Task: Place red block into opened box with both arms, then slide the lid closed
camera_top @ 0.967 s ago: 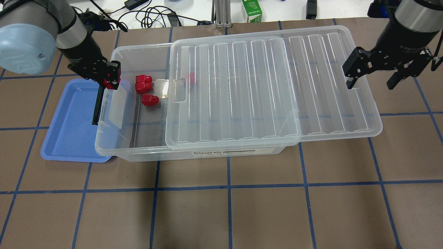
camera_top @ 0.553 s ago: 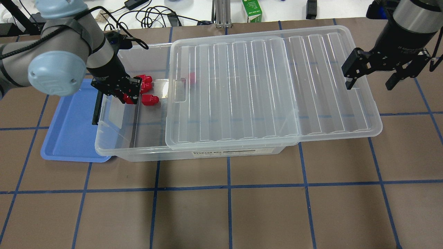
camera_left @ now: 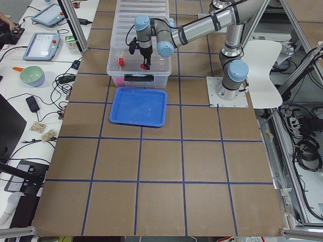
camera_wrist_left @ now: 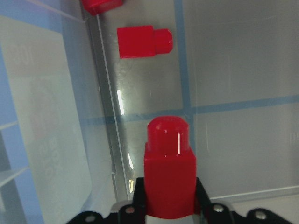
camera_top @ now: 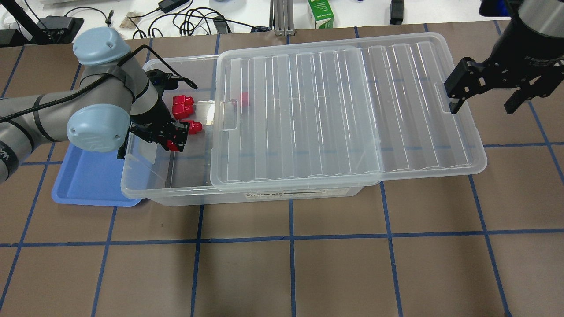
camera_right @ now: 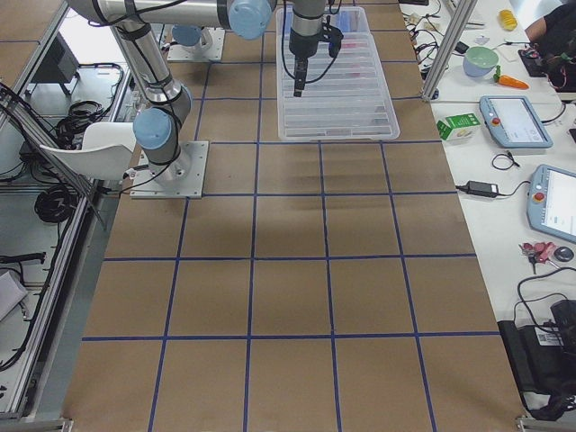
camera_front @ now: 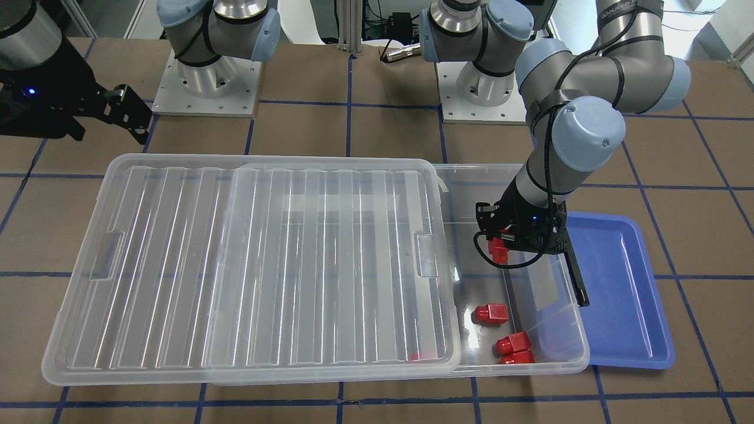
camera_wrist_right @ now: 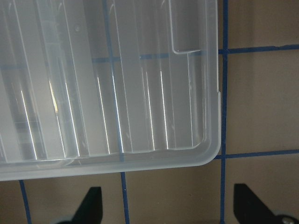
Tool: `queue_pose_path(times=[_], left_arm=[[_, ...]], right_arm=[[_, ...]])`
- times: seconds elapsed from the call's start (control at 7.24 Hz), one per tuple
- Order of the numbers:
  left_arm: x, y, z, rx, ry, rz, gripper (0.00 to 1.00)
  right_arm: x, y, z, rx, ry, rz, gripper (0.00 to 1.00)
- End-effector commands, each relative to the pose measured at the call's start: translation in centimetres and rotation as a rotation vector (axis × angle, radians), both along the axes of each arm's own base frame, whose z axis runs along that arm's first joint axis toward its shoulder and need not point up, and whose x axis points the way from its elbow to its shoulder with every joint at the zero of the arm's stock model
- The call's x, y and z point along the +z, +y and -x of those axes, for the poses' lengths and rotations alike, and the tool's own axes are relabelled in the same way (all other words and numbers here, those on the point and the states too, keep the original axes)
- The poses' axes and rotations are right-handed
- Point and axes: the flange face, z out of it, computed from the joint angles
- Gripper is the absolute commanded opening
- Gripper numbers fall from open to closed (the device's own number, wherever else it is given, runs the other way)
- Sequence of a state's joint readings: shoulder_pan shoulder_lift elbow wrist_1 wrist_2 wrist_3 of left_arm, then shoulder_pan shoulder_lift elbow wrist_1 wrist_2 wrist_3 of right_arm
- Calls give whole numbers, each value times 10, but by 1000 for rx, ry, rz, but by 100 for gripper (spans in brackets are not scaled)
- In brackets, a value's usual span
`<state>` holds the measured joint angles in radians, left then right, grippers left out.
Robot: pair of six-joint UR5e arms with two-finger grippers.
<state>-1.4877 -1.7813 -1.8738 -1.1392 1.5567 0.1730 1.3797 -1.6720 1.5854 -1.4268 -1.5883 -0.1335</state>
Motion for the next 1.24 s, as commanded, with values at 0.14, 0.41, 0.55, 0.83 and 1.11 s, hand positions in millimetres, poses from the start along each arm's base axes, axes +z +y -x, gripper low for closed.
queue_pose_path(times=[0.14, 0.41, 0.55, 0.83, 1.11], left_arm=[[-48, 16, 0, 4, 3, -5, 0], [-63, 20, 3, 15, 5, -30, 0], [-68, 21, 3, 15, 4, -32, 0], [-79, 20, 2, 15, 5, -47, 0], [-81, 19, 3, 12, 4, -52, 26]], right_arm=[[2, 11, -3, 4, 0, 4, 100], [0, 9, 0, 15, 3, 6, 100], [-3, 7, 2, 15, 1, -1, 100], [-12, 5, 3, 7, 1, -17, 100], [-21, -3, 20, -22, -8, -34, 100]])
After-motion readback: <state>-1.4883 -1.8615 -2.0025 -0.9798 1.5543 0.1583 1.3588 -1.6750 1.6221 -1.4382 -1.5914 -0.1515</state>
